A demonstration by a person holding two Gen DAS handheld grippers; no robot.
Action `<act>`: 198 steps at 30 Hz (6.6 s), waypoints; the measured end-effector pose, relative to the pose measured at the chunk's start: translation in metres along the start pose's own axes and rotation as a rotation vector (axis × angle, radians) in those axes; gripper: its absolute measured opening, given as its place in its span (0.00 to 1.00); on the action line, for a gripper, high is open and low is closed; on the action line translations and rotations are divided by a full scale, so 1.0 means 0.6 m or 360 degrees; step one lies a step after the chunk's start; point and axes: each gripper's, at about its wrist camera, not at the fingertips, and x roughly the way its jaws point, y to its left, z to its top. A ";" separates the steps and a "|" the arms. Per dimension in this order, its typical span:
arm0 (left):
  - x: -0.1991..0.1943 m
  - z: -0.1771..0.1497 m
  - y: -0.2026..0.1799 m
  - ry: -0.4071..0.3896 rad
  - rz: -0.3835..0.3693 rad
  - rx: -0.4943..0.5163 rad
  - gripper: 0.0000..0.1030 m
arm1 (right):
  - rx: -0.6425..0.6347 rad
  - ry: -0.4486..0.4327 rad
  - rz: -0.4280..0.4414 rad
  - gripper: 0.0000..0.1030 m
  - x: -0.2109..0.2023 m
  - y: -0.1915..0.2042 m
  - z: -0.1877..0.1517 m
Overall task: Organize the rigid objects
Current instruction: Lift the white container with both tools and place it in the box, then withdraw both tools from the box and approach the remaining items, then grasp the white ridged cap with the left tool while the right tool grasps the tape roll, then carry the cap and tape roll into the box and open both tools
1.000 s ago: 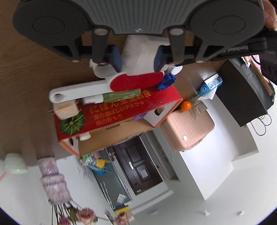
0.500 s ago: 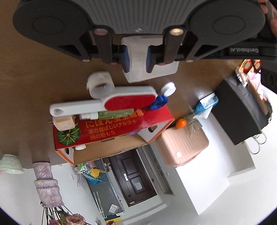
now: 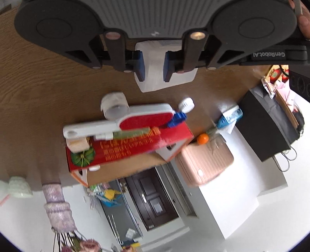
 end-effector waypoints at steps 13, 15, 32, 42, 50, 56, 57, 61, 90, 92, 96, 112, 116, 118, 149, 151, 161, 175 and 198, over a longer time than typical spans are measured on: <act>0.159 0.318 -0.019 -0.0139 -0.0013 0.0099 0.31 | -0.0038 -0.0294 0.0010 0.18 0.112 -0.045 0.272; 0.211 0.373 -0.010 -0.0099 0.0032 0.0104 0.31 | 0.0012 -0.0263 -0.0015 0.18 0.166 -0.067 0.326; 0.431 0.472 0.085 0.0140 0.0348 0.0094 0.48 | 0.0032 0.0160 -0.0319 0.25 0.457 -0.169 0.443; 0.207 0.460 0.056 -0.0171 0.0747 0.0529 0.95 | -0.0596 0.0133 -0.0546 0.90 0.252 -0.138 0.449; 0.077 0.386 0.015 -0.0277 0.0851 0.0558 1.00 | -0.0479 -0.0034 -0.0539 0.91 0.109 -0.118 0.430; 0.010 0.344 -0.012 -0.0317 0.0842 0.0581 1.00 | -0.0508 -0.0108 -0.0498 0.92 0.060 -0.070 0.407; 0.002 0.337 -0.018 -0.0331 0.0837 0.0591 1.00 | -0.0512 -0.0121 -0.0493 0.92 0.051 -0.063 0.403; -0.037 0.296 -0.039 -0.0423 0.0835 0.0655 1.00 | -0.0502 -0.0178 -0.0465 0.92 0.018 -0.044 0.380; -0.128 -0.165 -0.071 -0.0554 0.0881 0.0644 1.00 | -0.0626 -0.0586 -0.0443 0.96 -0.207 0.009 -0.140; -0.127 -0.155 -0.069 -0.0558 0.0868 0.0617 1.00 | -0.0693 -0.0565 -0.0456 0.96 -0.201 0.018 -0.140; -0.115 -0.144 -0.055 -0.0520 0.0854 0.0565 1.00 | -0.0638 -0.0513 -0.0411 0.91 -0.185 0.014 -0.134; 0.024 0.043 0.033 -0.0228 0.0734 0.0406 0.77 | -0.0489 -0.0217 -0.0369 0.73 -0.004 -0.003 -0.014; 0.082 0.093 0.071 -0.0156 0.0726 0.0352 0.72 | -0.0483 -0.0137 -0.0401 0.70 0.056 -0.007 0.022; 0.109 0.112 0.081 -0.0123 0.0761 0.0361 0.71 | -0.0489 -0.0111 -0.0423 0.69 0.080 -0.007 0.034; -0.075 -0.023 -0.034 -0.0303 0.0668 0.0411 0.38 | -0.0489 -0.0104 -0.0377 0.40 -0.043 0.021 -0.017; -0.093 -0.034 -0.050 -0.0329 0.0662 0.0425 0.38 | -0.0494 -0.0143 -0.0373 0.40 -0.070 0.027 -0.024; -0.138 -0.064 -0.101 -0.0413 0.0641 0.0486 0.38 | -0.0492 -0.0274 -0.0349 0.40 -0.152 0.039 -0.039; -0.086 -0.003 -0.109 -0.0407 0.0612 0.0614 0.38 | -0.0471 -0.0272 -0.0363 0.40 -0.116 0.017 -0.009; 0.379 0.455 0.045 0.0058 0.0581 0.0278 0.38 | -0.0643 0.0110 -0.0466 0.40 0.297 -0.146 0.370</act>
